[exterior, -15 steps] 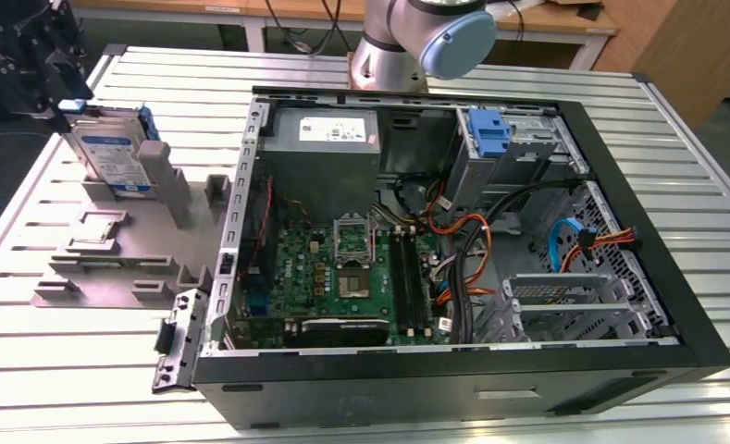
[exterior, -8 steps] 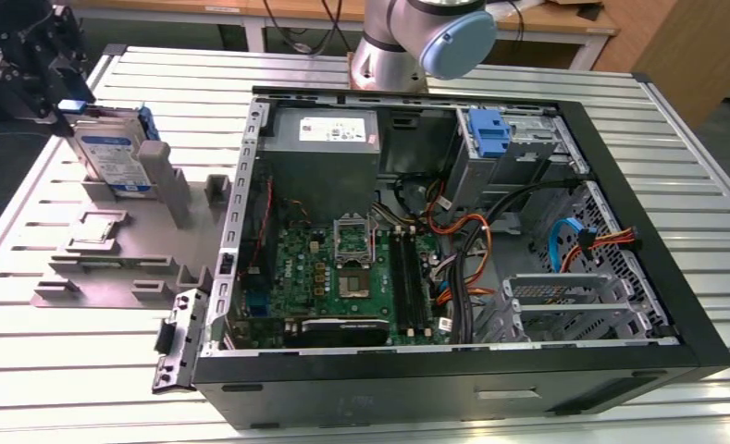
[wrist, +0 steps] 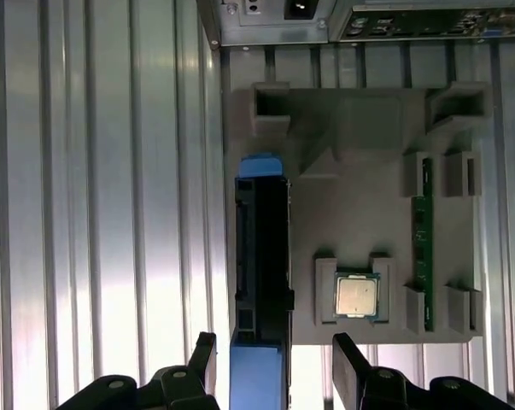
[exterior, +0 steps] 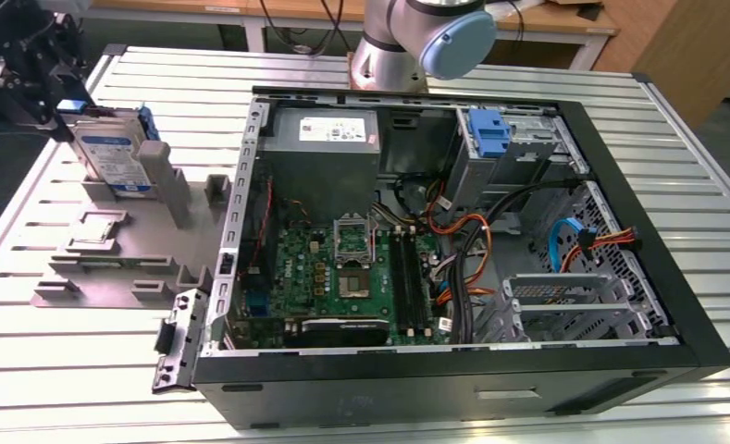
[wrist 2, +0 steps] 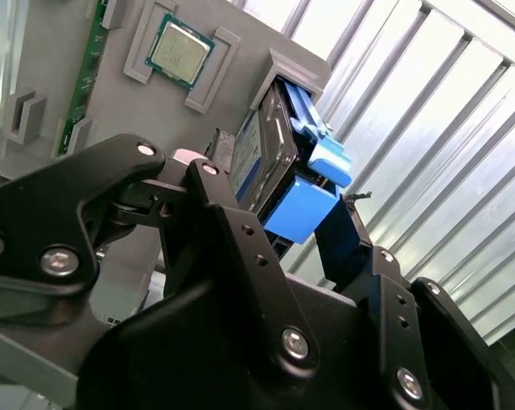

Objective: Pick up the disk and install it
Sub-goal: 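Pick up the disk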

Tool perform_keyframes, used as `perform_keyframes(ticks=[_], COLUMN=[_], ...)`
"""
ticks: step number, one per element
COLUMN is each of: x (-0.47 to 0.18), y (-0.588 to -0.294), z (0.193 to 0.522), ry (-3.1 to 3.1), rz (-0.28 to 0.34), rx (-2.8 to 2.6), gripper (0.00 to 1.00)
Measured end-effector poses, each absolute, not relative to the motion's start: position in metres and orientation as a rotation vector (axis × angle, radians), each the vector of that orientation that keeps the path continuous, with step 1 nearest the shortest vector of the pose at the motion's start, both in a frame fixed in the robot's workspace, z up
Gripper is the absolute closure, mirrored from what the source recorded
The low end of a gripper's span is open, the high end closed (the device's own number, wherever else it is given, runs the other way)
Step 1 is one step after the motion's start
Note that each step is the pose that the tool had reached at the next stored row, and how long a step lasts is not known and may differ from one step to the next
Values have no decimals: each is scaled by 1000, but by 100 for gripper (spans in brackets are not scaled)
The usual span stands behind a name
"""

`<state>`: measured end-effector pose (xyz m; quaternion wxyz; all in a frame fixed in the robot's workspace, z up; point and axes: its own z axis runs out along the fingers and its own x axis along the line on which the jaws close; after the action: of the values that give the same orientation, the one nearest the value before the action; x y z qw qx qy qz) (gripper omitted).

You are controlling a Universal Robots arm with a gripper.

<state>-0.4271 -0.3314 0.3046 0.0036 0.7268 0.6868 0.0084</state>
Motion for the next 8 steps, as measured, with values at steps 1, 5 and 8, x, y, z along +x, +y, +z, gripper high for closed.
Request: perform_keyframes(ticks=[1, 5, 8], x=[-427, -427, -427], y=[-331, -331, -331], z=[304, 301, 300], ry=[2153, 2148, 2142], rz=[26, 25, 25], rx=[2278, 2283, 2289], gripper=[35, 35, 35])
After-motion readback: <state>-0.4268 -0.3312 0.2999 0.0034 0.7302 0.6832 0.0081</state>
